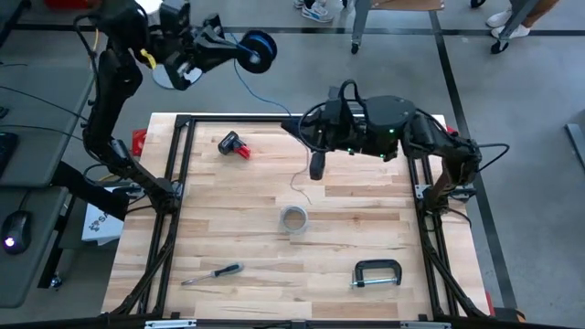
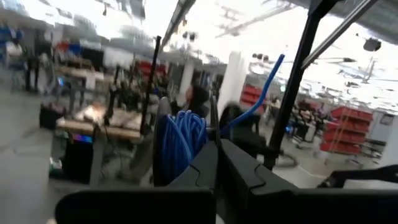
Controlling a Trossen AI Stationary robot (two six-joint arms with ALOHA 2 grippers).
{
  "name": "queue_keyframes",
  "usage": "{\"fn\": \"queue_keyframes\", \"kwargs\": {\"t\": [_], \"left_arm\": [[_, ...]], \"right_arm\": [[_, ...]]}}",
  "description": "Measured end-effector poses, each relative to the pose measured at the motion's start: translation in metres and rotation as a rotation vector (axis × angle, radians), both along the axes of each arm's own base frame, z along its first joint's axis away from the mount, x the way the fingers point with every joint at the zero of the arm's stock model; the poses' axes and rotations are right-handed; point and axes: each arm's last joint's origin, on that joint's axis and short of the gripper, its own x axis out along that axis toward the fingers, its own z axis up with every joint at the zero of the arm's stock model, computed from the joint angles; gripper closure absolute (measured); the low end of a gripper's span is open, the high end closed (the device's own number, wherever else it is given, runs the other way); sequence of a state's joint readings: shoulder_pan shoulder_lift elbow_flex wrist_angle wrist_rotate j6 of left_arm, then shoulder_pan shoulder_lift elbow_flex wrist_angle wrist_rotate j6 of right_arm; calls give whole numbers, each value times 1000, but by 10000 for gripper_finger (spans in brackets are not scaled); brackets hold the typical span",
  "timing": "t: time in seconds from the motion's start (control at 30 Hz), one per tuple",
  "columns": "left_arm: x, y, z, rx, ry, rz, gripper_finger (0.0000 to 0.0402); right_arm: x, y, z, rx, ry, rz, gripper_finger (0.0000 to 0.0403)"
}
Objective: Coil cords
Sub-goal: Coil the blue wire on the spool
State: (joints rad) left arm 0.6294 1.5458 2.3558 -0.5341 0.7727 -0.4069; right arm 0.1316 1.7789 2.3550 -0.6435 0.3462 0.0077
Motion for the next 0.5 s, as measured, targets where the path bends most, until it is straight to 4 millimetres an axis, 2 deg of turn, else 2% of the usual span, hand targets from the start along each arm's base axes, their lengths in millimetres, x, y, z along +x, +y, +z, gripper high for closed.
{"fn": "queue_keyframes", "kwargs": {"t": [0.23,0.5], "left_arm": [[-21,-1,9,-9,-41,46,401],[-47,-6,3,-143,69,70,401]], "right_arm": [[-10,9,0,-18,42,-32,403],[-25,13,7,-23,32,-58,403]]}}
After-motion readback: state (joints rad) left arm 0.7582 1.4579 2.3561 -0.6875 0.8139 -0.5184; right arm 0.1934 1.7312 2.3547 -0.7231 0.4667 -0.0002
